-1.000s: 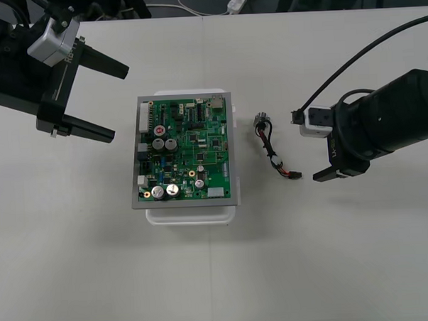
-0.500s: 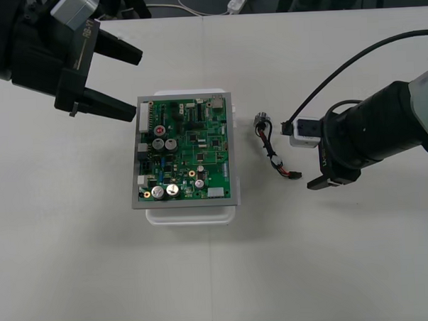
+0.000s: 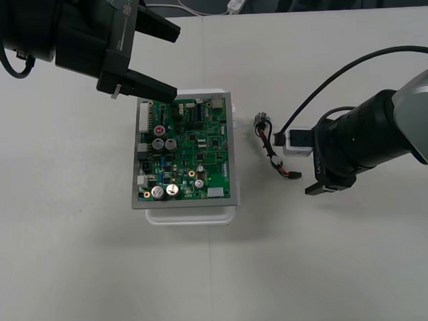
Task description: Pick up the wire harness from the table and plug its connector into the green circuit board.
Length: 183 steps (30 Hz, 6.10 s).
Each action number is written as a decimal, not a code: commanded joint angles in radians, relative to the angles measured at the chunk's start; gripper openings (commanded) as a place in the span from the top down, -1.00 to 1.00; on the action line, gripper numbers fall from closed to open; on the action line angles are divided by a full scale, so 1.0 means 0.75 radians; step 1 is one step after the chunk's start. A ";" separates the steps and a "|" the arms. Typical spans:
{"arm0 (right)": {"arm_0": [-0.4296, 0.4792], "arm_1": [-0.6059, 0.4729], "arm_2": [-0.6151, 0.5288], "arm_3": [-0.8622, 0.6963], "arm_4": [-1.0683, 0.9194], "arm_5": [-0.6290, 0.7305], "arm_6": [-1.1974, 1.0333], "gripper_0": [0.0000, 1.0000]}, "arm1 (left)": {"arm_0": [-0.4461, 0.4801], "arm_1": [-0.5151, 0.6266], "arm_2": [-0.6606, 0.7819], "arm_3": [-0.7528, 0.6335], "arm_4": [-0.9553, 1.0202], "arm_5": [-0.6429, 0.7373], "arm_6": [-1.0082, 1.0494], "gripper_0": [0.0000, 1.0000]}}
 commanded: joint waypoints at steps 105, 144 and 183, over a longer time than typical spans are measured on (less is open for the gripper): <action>-0.061 0.137 0.370 0.039 0.546 -0.005 -0.305 -0.95 | -0.162 -0.150 -0.131 -0.037 -0.215 -0.037 0.109 -1.00; -0.063 0.102 0.370 0.137 0.485 -0.005 -0.316 -0.95 | -0.162 -0.150 -0.131 -0.037 -0.215 -0.037 0.109 -1.00; -0.073 0.092 0.344 0.137 0.470 -0.005 -0.314 1.00 | -0.162 -0.150 -0.131 -0.037 -0.215 -0.037 0.109 -1.00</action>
